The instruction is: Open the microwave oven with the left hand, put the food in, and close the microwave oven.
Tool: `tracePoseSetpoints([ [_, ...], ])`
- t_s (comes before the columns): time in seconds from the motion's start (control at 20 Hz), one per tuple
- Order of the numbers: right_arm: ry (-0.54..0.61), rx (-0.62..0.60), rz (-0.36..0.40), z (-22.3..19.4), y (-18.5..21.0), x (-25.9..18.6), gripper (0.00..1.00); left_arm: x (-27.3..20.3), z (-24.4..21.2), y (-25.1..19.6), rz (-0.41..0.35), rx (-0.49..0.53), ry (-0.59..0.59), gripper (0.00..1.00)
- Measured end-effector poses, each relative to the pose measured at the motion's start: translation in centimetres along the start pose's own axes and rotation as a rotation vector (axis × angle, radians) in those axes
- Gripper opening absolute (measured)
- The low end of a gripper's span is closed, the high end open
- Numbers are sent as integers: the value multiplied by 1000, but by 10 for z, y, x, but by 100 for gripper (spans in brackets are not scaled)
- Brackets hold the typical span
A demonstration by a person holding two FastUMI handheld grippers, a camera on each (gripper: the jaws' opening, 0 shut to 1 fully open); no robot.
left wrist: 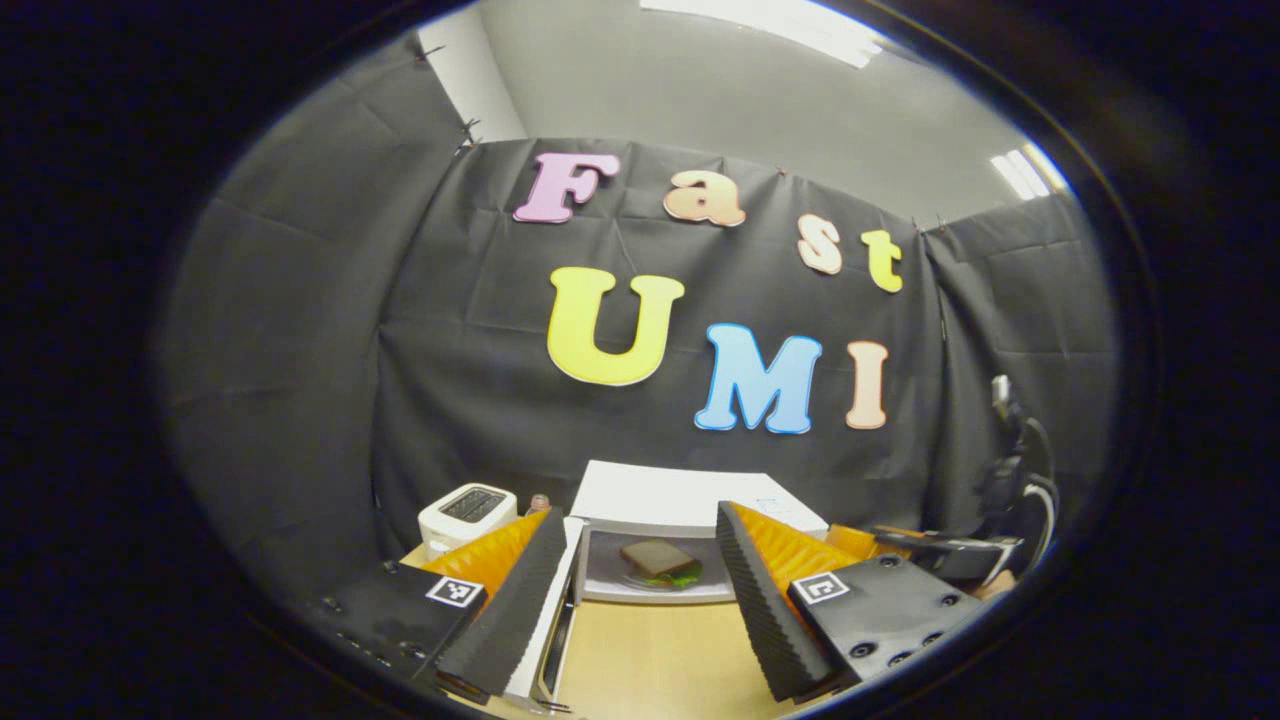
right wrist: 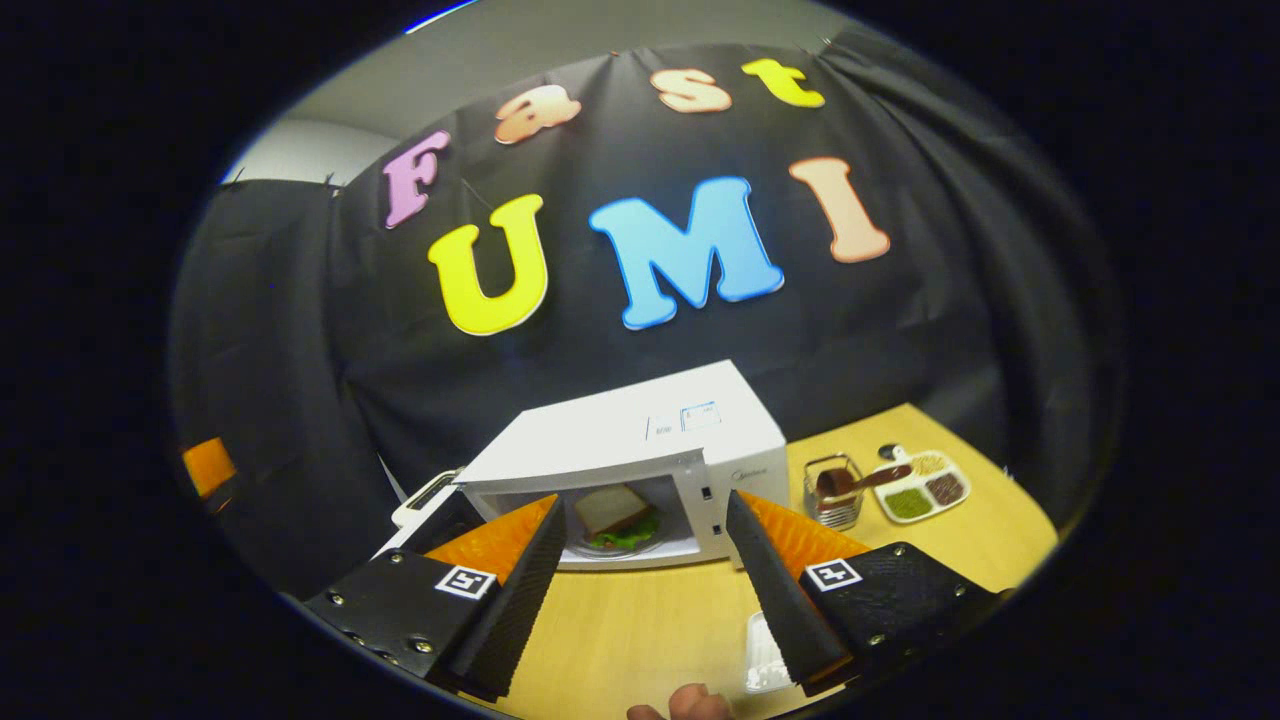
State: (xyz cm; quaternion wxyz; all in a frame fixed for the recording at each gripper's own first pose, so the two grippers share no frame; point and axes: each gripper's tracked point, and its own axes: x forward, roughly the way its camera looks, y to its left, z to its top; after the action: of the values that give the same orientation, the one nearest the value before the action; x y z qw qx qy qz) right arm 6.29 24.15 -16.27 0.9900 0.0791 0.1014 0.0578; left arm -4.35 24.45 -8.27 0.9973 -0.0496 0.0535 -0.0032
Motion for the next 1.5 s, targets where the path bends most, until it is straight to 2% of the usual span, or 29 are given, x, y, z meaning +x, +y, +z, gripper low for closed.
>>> tracePoseSetpoints([
  [0.2, -92, -147, -72, 35, -13, -52, 96, -1, -9, -20, -35, 56, -1, 96],
  [0.3, -117, -193, -71, 45, -11, -63, 96, -2, -6, -25, -40, 78, -13, 94],
  [0.55, -149, -160, -74, 58, -9, -76, 96, -9, -3, -22, -30, 93, -15, 94],
  [0.6, -144, -159, -51, 58, -4, -76, 96, -11, -7, -19, -21, 103, 2, 76],
  [0.65, -140, -157, -28, 56, 1, -74, 96, -12, -7, 0, 40, 130, 9, 59],
  [0.7, -141, -155, -15, 58, 3, -74, 96, -18, -7, 12, 63, 138, 25, 42],
  [0.8, -142, -150, 4, 60, 7, -72, 96, -22, -22, 19, 54, 97, 63, 7],
  [1.2, -99, -146, 50, 54, 13, -61, 96, -79, -85, 143, 229, 97, 232, 6],
  [1.35, -90, -135, 59, 53, 14, -60, 96, -89, -119, 153, 249, 60, 294, 6],
  [1.5, -82, -131, 35, 52, 10, -56, 96, -88, -157, 147, 223, 63, 362, 6],
])
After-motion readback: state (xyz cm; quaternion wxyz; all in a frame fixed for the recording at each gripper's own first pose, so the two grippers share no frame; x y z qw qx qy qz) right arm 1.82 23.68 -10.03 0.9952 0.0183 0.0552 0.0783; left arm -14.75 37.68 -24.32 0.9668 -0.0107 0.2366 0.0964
